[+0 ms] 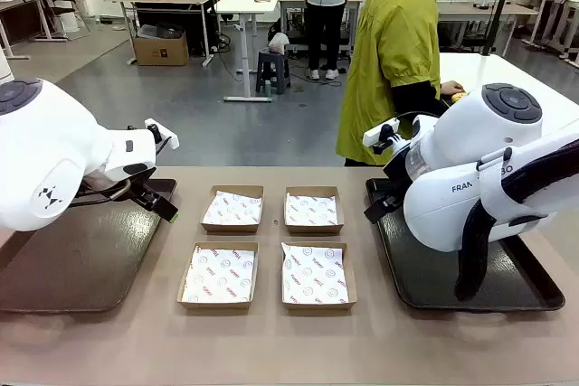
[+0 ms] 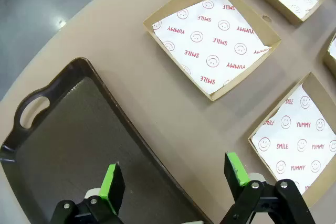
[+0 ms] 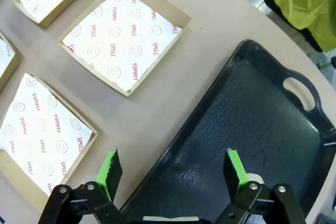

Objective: Individually package the donuts and arrange them on the tray.
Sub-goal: Pick up one Paper togo box.

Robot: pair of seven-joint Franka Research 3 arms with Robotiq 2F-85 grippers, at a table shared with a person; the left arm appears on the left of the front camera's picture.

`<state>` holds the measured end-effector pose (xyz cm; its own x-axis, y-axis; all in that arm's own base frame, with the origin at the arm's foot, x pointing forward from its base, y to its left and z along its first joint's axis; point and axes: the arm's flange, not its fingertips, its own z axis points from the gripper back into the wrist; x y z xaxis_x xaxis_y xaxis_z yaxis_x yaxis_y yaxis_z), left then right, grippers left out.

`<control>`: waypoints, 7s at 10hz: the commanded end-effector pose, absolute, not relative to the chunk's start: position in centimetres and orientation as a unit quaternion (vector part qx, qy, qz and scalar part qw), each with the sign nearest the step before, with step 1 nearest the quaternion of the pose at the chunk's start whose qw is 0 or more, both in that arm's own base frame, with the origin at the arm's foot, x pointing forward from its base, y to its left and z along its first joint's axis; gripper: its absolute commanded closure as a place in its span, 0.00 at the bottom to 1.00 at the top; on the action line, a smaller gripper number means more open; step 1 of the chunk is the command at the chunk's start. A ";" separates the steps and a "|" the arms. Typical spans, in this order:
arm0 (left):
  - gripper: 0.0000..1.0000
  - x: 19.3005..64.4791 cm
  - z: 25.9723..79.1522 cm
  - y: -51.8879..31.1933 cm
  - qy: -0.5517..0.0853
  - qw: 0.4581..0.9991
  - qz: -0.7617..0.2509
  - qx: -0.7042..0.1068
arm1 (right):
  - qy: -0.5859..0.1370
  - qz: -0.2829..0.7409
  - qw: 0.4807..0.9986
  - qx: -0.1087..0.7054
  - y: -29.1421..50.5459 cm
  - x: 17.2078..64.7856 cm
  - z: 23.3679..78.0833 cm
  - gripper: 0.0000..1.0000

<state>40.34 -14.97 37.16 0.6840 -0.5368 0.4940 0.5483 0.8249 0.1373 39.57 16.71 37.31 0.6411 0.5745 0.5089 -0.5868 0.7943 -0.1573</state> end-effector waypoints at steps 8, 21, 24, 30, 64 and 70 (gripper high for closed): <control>0.00 40.3 37.2 -15.0 -0.266 0.917 -0.296 -0.011 | -0.277 0.321 0.906 0.011 16.7 39.6 37.3 0.00; 0.00 23.2 39.6 -6.9 -0.198 0.906 -0.374 -0.002 | -0.177 0.371 0.909 -0.065 11.5 20.4 39.6 0.00; 0.00 34.2 47.5 -11.0 -0.193 0.910 -0.366 0.007 | -0.164 0.367 0.914 -0.048 17.0 30.5 46.8 0.00; 0.00 34.5 48.1 -6.6 -0.161 0.827 -0.264 -0.470 | -0.213 0.224 0.838 0.449 9.0 30.4 46.8 0.00; 0.00 34.0 41.2 12.8 -0.130 0.773 0.049 -0.619 | -0.169 0.010 0.763 0.623 -11.9 29.5 40.5 0.00; 0.00 33.9 41.2 12.8 -0.126 0.775 0.048 -0.617 | -0.169 0.010 0.763 0.623 -11.9 29.5 40.5 0.00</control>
